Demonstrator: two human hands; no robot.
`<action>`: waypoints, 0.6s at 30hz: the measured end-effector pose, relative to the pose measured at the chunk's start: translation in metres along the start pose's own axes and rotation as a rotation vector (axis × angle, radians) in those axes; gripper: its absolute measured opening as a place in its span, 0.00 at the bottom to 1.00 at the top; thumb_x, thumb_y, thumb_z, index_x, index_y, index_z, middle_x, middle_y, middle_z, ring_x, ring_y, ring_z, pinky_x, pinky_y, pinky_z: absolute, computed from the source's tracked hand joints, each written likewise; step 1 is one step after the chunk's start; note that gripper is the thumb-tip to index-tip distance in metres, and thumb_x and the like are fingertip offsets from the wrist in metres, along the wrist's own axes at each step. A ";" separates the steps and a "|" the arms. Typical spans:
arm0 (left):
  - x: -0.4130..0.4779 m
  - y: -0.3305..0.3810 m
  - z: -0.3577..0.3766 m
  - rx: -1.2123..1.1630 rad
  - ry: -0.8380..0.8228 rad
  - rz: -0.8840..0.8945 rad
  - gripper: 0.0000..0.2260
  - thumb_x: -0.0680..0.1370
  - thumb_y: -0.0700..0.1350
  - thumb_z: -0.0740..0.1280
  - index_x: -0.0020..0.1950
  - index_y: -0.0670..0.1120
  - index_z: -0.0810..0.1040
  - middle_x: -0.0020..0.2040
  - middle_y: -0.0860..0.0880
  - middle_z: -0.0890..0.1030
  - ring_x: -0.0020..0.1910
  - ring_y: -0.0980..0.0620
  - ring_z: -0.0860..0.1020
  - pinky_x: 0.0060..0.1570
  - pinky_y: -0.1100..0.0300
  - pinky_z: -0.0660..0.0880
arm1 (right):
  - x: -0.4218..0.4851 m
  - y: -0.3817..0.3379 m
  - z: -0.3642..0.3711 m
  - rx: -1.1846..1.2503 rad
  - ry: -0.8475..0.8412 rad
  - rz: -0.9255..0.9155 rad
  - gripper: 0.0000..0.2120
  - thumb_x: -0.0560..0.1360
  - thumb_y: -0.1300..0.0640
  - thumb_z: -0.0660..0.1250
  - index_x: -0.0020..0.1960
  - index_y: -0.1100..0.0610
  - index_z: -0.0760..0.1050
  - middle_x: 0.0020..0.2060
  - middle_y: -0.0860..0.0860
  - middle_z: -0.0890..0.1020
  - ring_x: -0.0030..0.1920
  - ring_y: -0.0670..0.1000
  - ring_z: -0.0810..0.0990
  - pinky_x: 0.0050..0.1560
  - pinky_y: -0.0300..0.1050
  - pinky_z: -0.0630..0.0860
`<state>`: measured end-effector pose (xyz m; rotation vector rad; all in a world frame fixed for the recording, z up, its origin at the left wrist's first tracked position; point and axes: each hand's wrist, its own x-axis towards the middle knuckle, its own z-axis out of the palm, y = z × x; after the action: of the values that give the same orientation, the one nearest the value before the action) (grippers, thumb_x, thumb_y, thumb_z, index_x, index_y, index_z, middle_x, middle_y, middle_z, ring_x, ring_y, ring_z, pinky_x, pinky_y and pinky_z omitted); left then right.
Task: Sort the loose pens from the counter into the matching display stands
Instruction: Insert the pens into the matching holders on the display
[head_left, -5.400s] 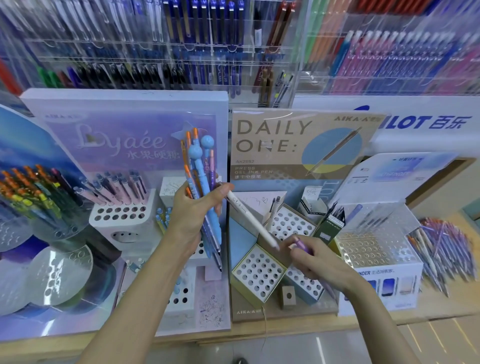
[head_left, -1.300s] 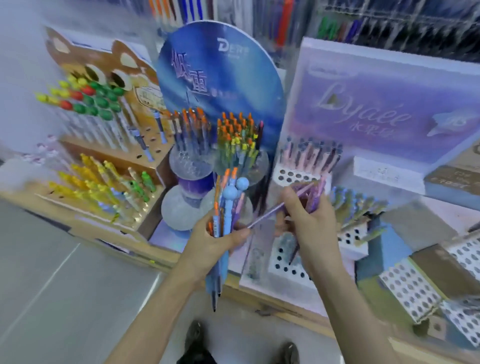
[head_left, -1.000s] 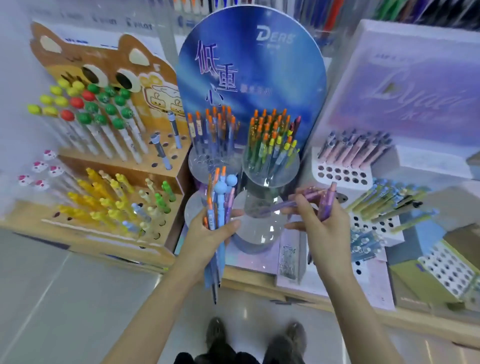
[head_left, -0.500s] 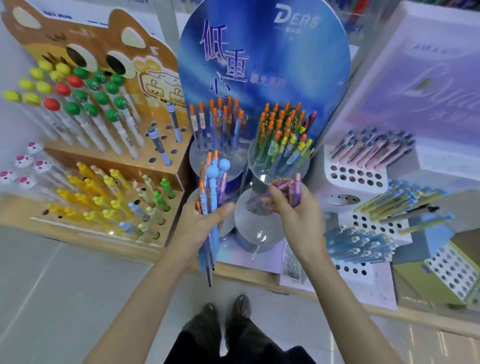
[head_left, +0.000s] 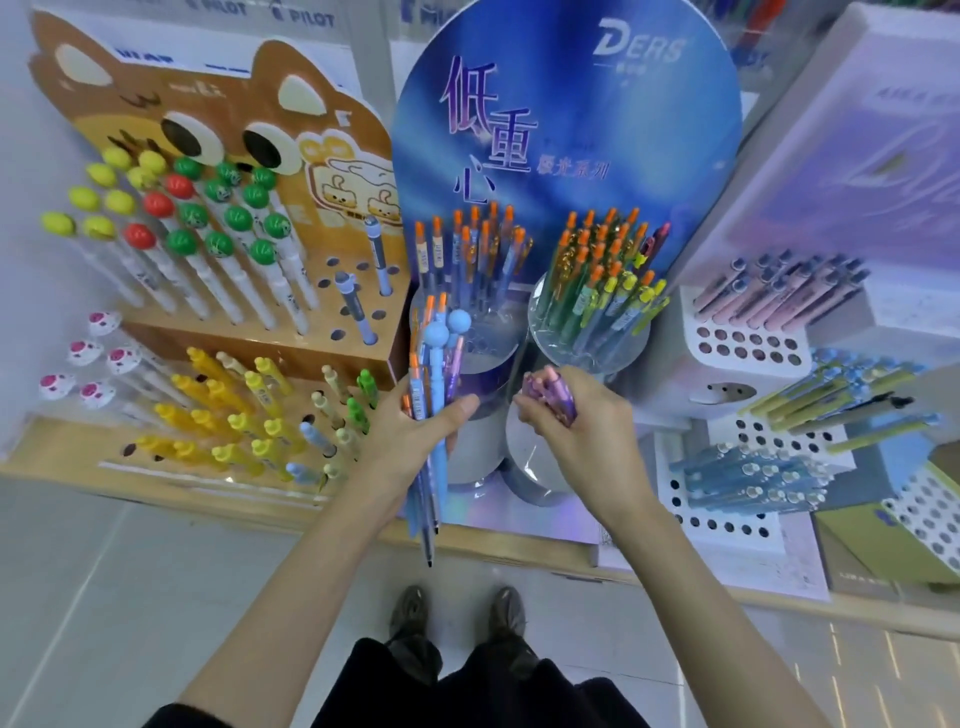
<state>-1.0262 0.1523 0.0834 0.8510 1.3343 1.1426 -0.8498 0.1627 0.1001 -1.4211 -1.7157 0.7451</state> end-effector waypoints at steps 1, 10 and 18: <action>0.001 0.000 -0.003 -0.012 -0.003 -0.015 0.08 0.68 0.45 0.76 0.38 0.50 0.77 0.28 0.54 0.76 0.27 0.57 0.75 0.29 0.65 0.74 | -0.004 0.002 0.003 -0.016 0.012 0.021 0.05 0.74 0.61 0.71 0.46 0.63 0.78 0.38 0.56 0.81 0.40 0.59 0.80 0.44 0.55 0.75; 0.005 0.010 -0.009 -0.011 -0.065 -0.010 0.06 0.65 0.51 0.75 0.32 0.56 0.78 0.25 0.53 0.74 0.25 0.56 0.72 0.27 0.66 0.72 | 0.003 0.011 0.017 -0.044 0.085 0.183 0.14 0.74 0.56 0.71 0.38 0.65 0.74 0.31 0.56 0.81 0.30 0.55 0.78 0.39 0.53 0.75; 0.008 0.019 -0.012 -0.055 -0.086 -0.012 0.16 0.64 0.52 0.76 0.43 0.45 0.76 0.26 0.53 0.75 0.25 0.56 0.73 0.26 0.65 0.71 | -0.021 0.013 0.000 0.351 0.229 0.348 0.14 0.74 0.32 0.57 0.47 0.42 0.66 0.33 0.41 0.71 0.31 0.43 0.68 0.36 0.41 0.66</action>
<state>-1.0417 0.1632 0.0979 0.8419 1.2310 1.1168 -0.8414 0.1454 0.0852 -1.5018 -1.1122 0.9734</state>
